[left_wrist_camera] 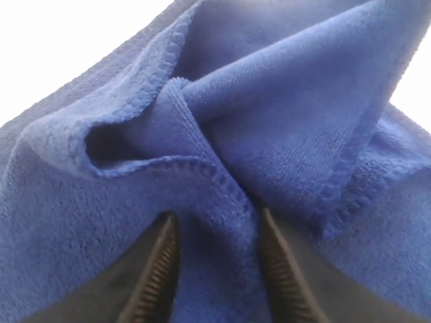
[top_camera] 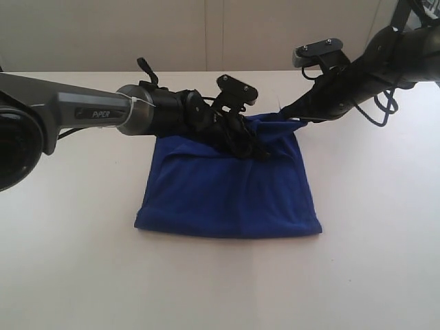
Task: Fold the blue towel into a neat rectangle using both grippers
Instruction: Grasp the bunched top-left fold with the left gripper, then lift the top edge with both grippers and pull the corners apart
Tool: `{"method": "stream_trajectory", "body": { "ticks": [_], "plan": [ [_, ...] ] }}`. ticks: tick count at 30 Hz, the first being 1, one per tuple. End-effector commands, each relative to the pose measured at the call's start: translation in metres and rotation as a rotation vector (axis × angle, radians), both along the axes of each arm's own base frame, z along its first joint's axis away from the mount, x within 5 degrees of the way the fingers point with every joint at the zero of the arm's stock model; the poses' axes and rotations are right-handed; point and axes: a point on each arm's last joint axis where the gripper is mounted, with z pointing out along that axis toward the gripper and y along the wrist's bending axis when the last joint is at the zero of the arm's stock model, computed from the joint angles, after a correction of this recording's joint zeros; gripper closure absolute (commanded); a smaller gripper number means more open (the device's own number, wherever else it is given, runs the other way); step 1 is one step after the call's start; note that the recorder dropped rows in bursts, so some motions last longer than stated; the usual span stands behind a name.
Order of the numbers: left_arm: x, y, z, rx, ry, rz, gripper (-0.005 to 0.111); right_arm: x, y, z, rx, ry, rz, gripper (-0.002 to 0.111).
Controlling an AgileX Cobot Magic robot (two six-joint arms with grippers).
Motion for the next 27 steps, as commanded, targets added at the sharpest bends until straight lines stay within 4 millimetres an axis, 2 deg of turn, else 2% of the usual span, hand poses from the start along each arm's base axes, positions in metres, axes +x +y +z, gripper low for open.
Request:
{"method": "stream_trajectory", "body": {
  "ticks": [1, 7, 8, 11, 18, 22, 27],
  "plan": [
    [-0.002, -0.004, 0.004, -0.016, -0.001, -0.001, 0.068, 0.001, -0.003, 0.003, 0.012, -0.014, -0.021, 0.108],
    [-0.002, -0.004, 0.004, -0.016, -0.001, -0.001, 0.105, 0.001, -0.003, 0.003, 0.012, -0.014, -0.021, 0.108],
    [-0.002, -0.004, 0.004, -0.016, -0.001, -0.001, 0.107, 0.001, -0.003, 0.003, 0.012, -0.014, -0.021, 0.108],
    [-0.002, -0.004, 0.007, -0.018, -0.007, -0.002, 0.107, 0.001, -0.003, 0.003, 0.012, -0.014, -0.021, 0.108],
    [-0.005, 0.004, 0.043, -0.011, -0.042, -0.056, 0.107, 0.001, -0.003, 0.003, 0.011, -0.018, -0.023, 0.108],
    [0.001, 0.021, 0.06, -0.011, -0.036, -0.05, 0.107, 0.001, -0.003, 0.003, 0.011, -0.018, -0.023, 0.108],
    [0.014, 0.056, 0.071, 0.013, 0.022, -0.024, 0.107, 0.002, -0.003, 0.004, 0.01, -0.029, -0.027, 0.108]
  ]
}}
